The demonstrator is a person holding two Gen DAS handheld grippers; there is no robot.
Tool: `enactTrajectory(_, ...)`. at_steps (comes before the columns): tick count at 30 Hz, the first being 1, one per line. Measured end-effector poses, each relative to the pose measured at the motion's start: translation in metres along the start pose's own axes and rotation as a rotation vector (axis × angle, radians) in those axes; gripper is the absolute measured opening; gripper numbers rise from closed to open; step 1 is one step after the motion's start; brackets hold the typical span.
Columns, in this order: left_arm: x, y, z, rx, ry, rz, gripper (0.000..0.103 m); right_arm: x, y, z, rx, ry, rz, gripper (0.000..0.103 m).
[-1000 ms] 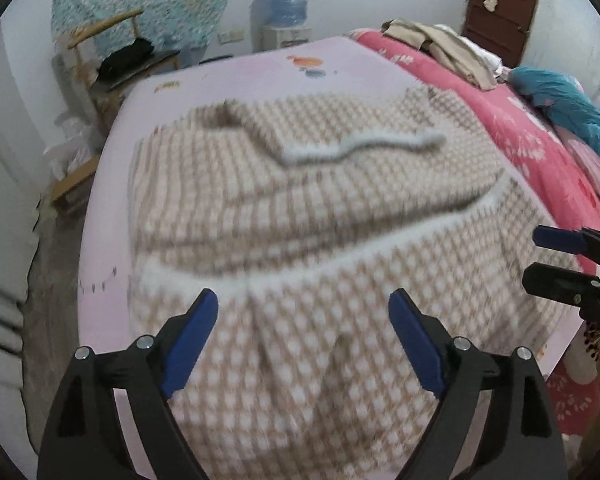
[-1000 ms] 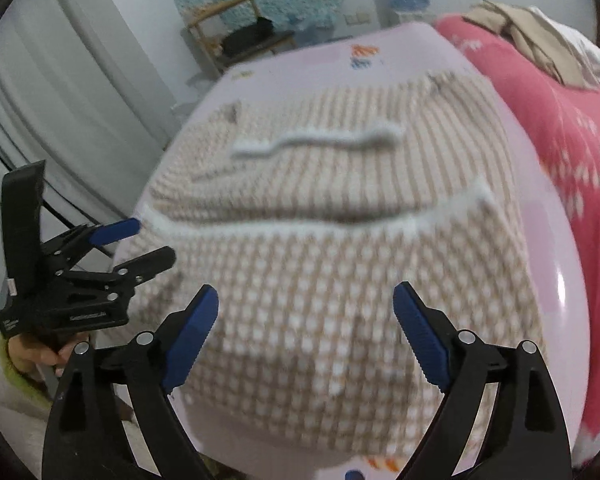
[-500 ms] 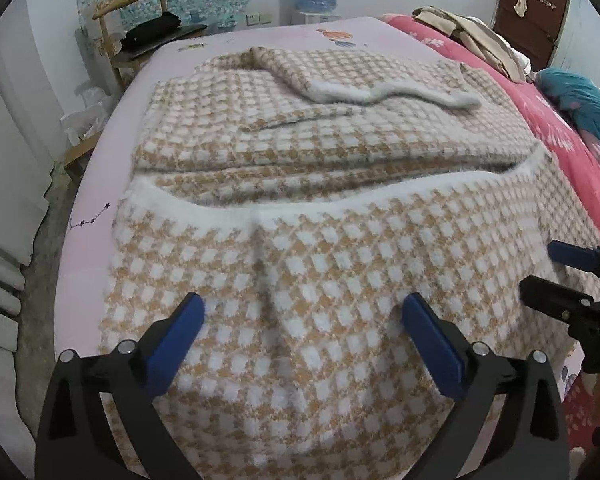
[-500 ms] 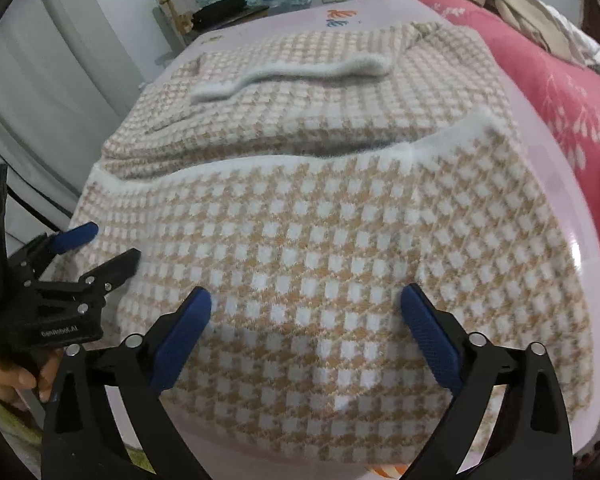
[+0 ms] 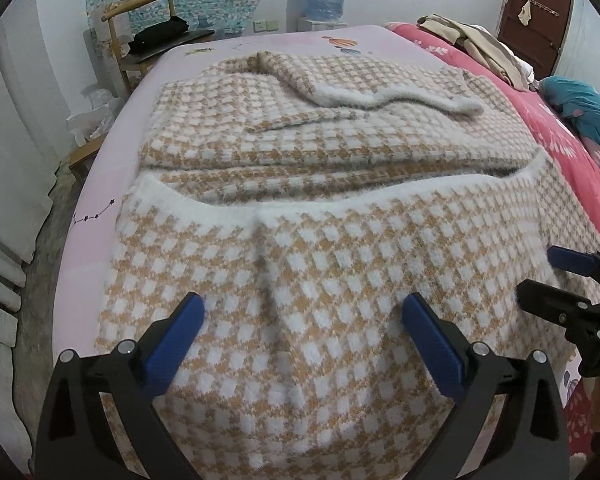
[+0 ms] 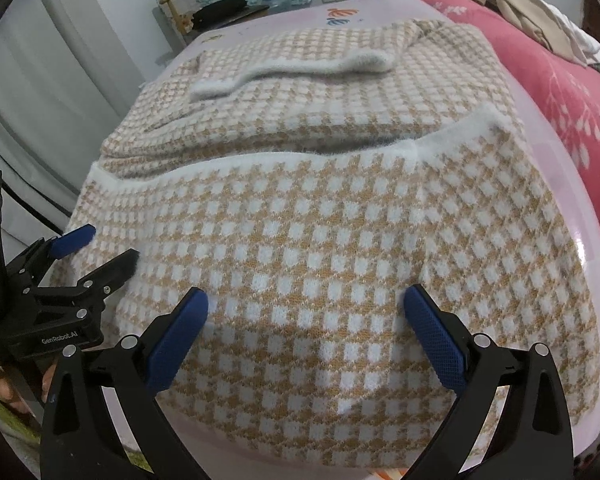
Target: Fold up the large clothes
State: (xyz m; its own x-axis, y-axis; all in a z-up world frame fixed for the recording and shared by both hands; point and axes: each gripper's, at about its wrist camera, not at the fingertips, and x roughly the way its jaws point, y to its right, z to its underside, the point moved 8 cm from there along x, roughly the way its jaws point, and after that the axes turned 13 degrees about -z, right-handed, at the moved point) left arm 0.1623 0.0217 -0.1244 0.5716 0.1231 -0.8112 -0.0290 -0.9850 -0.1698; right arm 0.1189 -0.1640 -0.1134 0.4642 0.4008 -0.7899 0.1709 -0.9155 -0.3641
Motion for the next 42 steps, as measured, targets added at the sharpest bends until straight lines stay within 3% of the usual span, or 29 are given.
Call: enactTrajectory(42,0.0019,0.0009,-0.0008,0.008,-0.004,-0.011,0.098,0.002,0.0033,-0.0012,-0.01,-0.004,-0.003,0.095)
